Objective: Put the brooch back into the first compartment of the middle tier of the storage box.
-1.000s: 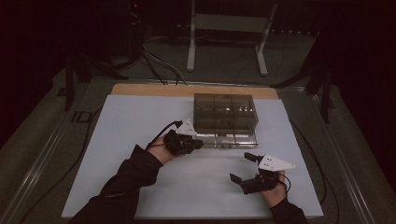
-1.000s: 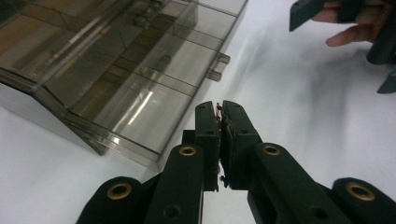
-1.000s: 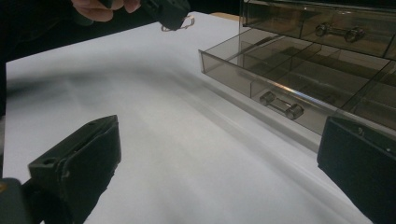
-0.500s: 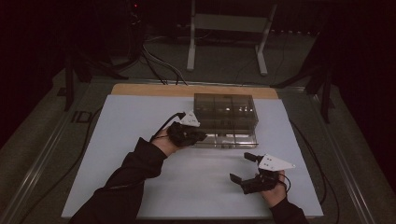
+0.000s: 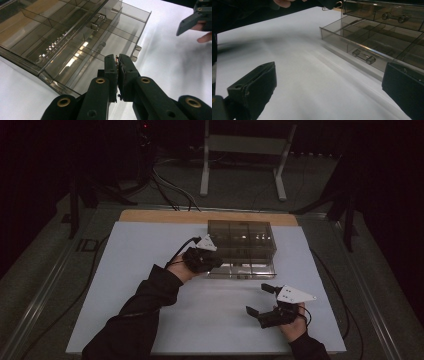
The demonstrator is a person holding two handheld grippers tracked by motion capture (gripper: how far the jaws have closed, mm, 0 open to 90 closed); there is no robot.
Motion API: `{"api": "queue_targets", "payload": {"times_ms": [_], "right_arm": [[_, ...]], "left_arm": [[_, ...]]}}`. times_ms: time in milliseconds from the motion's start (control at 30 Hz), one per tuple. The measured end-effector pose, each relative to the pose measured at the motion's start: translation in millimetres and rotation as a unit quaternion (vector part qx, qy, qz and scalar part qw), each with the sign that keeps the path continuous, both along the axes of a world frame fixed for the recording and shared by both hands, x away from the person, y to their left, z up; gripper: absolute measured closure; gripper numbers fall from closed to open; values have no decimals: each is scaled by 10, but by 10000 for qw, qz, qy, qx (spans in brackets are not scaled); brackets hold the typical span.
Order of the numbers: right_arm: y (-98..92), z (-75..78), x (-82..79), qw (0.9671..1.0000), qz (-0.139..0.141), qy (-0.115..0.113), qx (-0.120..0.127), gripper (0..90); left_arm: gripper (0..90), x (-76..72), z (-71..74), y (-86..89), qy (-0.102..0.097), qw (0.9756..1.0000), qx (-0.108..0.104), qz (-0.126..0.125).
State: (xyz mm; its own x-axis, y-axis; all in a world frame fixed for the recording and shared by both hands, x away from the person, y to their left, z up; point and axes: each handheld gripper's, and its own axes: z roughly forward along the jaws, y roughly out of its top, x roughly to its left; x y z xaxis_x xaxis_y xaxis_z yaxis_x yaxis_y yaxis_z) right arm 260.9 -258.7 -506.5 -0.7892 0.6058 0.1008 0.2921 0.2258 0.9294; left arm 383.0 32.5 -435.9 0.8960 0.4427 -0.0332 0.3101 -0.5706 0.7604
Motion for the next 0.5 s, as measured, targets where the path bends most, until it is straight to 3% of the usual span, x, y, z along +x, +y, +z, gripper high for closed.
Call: {"api": "queue_targets", "payload": {"times_ms": [167, 500], "right_arm": [[1, 1, 1, 10000, 3, -3, 3, 0], [-8, 5, -3, 10000, 22, -2, 32, 0]], "left_arm": [[868, 50, -59, -38, 60, 10000, -64, 20], [867, 129, -239, -112, 149, 9998, 19, 98]]}}
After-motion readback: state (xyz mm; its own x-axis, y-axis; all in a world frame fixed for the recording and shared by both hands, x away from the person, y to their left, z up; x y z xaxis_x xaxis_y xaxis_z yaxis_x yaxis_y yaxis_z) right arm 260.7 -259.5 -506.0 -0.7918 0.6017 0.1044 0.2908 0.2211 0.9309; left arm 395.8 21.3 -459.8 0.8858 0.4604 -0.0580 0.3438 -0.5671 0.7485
